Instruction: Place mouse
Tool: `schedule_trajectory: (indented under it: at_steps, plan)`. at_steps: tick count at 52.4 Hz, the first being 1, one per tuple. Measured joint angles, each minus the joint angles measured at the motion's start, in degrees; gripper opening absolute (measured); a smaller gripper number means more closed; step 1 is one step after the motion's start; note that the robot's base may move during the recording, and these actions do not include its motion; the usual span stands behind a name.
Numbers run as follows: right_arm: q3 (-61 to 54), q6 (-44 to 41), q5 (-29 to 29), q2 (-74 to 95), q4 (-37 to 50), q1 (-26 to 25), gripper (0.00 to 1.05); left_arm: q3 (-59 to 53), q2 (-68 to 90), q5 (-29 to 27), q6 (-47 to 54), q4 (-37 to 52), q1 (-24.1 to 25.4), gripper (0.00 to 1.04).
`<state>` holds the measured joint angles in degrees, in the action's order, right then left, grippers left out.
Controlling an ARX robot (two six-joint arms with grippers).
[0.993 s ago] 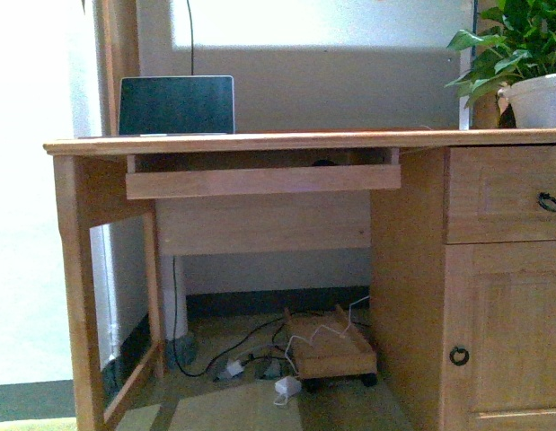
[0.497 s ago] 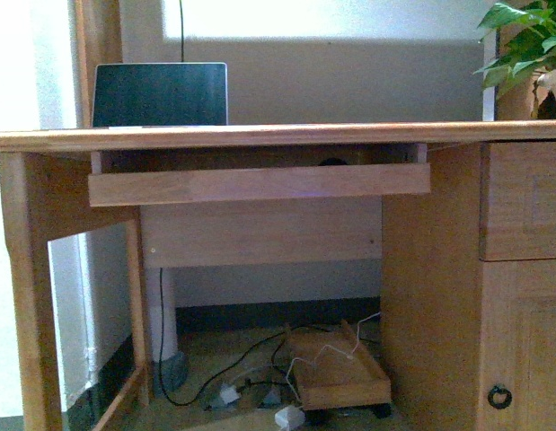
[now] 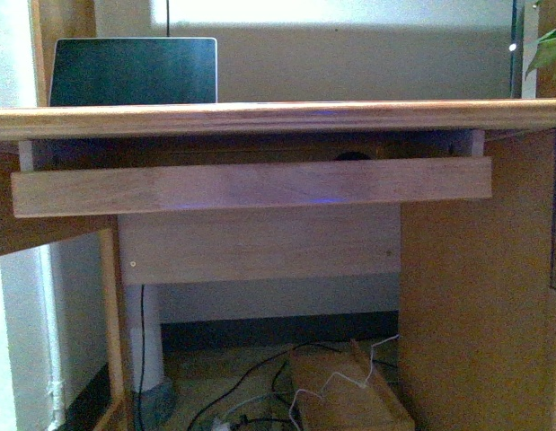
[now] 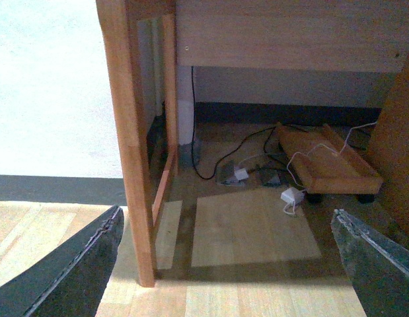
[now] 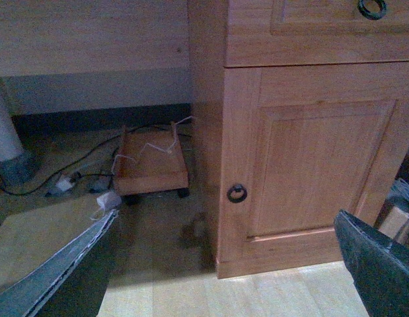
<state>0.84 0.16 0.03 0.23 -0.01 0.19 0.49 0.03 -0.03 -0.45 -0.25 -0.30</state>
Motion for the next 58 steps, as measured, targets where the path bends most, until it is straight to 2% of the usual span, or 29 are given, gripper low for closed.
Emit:
schedule_trajectory:
  at_steps: [58]
  plan:
    - [0.0, -0.02, -0.04, 0.04, 0.0, 0.0, 0.97, 0.0, 0.04, 0.04, 0.0, 0.0, 0.02, 0.97]
